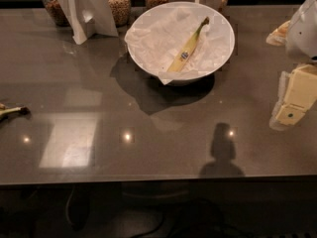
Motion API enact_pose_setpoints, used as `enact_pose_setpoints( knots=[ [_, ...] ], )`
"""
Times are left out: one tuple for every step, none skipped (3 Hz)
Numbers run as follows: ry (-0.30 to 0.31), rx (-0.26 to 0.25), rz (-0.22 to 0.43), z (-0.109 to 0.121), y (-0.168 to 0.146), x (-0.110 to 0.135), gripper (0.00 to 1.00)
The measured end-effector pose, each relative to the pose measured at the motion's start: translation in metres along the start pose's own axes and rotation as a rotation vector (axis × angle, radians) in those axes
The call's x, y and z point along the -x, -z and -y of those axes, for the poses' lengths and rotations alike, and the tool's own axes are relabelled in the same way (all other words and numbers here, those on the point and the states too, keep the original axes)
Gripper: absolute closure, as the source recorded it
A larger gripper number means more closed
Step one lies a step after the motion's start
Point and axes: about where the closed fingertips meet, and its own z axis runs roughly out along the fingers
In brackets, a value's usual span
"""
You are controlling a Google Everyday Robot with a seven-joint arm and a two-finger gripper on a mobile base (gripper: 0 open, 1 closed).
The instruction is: Pick banana from white bowl
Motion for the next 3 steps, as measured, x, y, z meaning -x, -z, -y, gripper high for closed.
enact_pose_setpoints(
  knots=[
    [0.000, 0.000, 0.000, 0.000, 0.000, 0.000, 0.00],
    [-0.005, -0.026, -0.002, 0.017, -0.007, 0.007, 0.00],
    [-0.018, -0.080, 0.024, 0.046, -0.015, 0.016, 0.00]
  ],
)
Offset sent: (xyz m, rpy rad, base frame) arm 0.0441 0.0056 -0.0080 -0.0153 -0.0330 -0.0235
